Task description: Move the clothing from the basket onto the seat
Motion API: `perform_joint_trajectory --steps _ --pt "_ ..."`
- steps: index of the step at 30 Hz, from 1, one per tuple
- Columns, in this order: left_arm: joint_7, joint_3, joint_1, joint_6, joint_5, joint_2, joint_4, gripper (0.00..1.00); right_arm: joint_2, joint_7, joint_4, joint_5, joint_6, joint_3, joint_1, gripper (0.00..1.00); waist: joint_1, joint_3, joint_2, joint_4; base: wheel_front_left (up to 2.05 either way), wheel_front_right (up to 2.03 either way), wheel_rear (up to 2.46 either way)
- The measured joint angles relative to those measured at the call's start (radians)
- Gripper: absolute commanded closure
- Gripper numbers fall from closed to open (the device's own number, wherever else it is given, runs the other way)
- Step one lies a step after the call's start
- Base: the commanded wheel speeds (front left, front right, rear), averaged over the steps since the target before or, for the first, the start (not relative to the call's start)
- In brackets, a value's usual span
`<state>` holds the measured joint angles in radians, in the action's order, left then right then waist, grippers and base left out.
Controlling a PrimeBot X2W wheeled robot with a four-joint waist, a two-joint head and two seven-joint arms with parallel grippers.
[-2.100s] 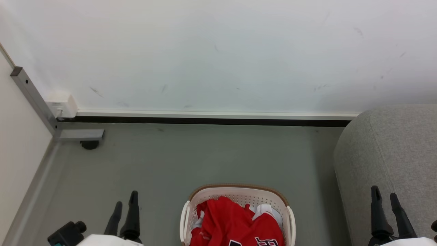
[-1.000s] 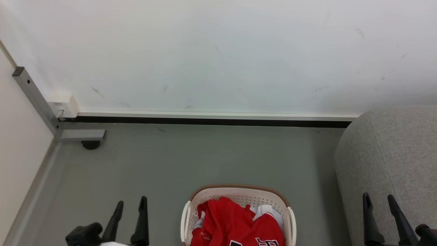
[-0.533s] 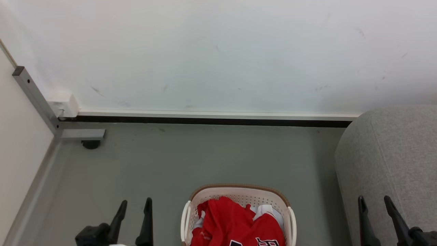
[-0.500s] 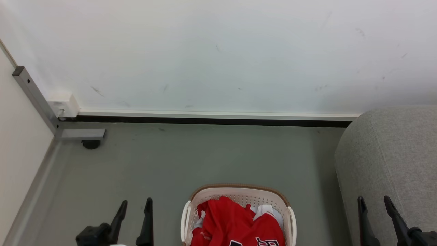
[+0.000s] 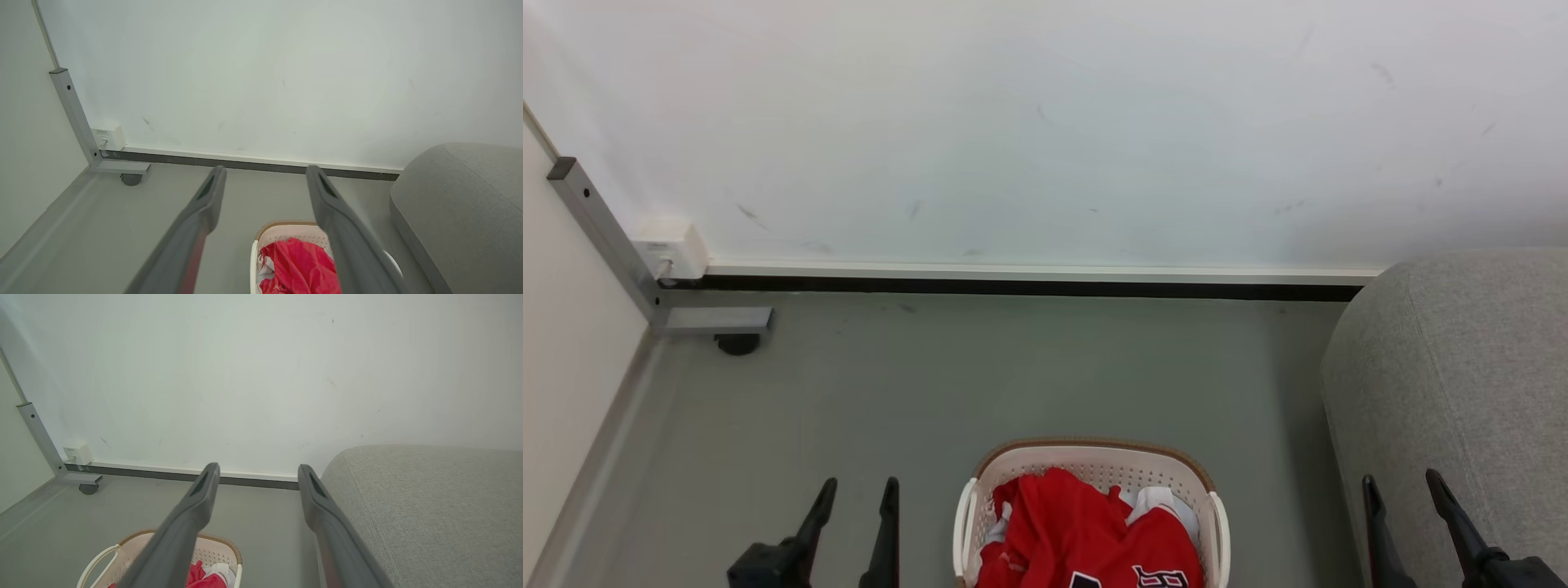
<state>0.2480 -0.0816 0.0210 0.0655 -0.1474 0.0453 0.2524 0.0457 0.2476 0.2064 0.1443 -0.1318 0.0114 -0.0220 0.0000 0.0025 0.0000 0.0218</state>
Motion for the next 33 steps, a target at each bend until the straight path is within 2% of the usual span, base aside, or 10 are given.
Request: perform_joint_trajectory --steps 13,24,33 --pt "0.016 -0.002 -0.006 0.014 0.060 0.002 0.004 0.00 0.002 0.015 -0.011 -0.038 0.000 -0.017 0.003 0.00 0.0000 0.021 0.0000 -0.054 0.00 0.00 0.00" --pt "0.016 -0.033 0.132 0.046 0.095 0.022 0.058 0.00 0.002 0.017 -0.057 -0.010 0.000 -0.005 0.072 0.00 0.0001 0.153 0.0000 -0.116 0.00 0.00 0.00" --pt "0.008 -0.126 0.389 0.043 0.207 0.066 0.309 0.00 0.003 0.017 -0.107 0.067 0.000 -0.038 0.201 0.00 0.0002 0.362 0.0000 -0.184 0.00 0.00 0.00"
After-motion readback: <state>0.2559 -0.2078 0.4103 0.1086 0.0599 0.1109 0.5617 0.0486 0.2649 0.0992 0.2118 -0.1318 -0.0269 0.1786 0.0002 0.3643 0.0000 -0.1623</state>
